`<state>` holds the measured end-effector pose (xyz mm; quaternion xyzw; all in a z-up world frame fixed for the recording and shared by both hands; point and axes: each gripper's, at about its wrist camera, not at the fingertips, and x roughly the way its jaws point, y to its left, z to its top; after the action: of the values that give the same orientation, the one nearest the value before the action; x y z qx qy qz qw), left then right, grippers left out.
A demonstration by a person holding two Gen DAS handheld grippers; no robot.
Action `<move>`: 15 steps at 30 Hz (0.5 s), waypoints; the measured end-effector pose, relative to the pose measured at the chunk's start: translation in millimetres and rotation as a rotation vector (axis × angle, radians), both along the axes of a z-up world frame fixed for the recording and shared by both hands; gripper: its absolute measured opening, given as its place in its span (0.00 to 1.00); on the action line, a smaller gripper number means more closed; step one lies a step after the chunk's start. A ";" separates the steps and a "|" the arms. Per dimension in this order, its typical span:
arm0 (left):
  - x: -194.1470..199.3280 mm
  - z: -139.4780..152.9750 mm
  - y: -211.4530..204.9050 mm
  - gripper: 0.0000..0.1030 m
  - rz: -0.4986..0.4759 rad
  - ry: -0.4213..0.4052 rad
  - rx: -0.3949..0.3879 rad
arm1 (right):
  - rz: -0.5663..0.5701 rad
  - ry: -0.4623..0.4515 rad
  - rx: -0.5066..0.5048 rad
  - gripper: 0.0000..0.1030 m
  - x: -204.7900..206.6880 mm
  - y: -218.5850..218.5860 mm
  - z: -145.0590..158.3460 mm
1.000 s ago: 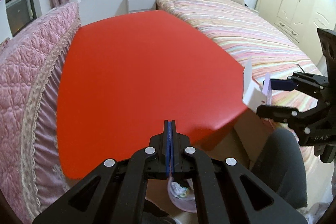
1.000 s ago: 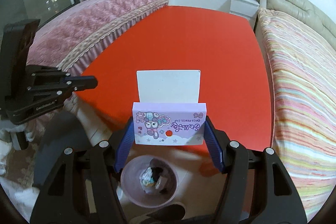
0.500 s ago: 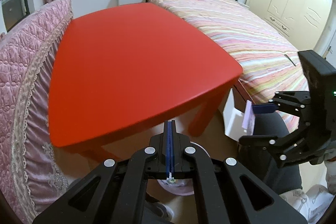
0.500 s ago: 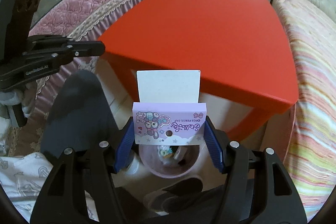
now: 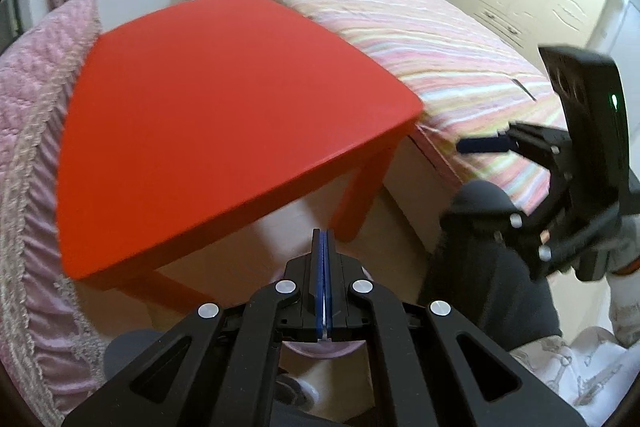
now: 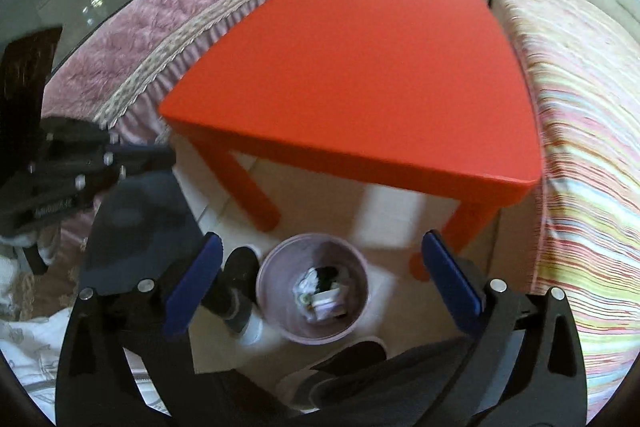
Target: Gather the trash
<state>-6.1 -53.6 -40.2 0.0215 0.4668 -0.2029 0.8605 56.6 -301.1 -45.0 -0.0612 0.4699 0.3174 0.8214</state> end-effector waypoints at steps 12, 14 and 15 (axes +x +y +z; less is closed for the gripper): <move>2.8 -10.0 0.7 0.95 0.003 0.044 0.004 | -0.045 -0.010 0.032 0.97 11.0 -11.6 8.1; 3.1 -11.2 3.3 0.95 0.015 0.049 0.009 | -0.040 -0.004 0.036 0.97 12.2 -10.2 7.6; 4.2 -11.6 3.8 0.95 0.020 0.050 0.012 | -0.039 -0.004 0.035 0.97 12.4 -9.2 7.3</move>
<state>-1.9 -49.7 -51.8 0.0169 0.4897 -0.1920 0.8503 69.1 -310.3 -37.6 -0.0383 0.4637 0.3091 0.8294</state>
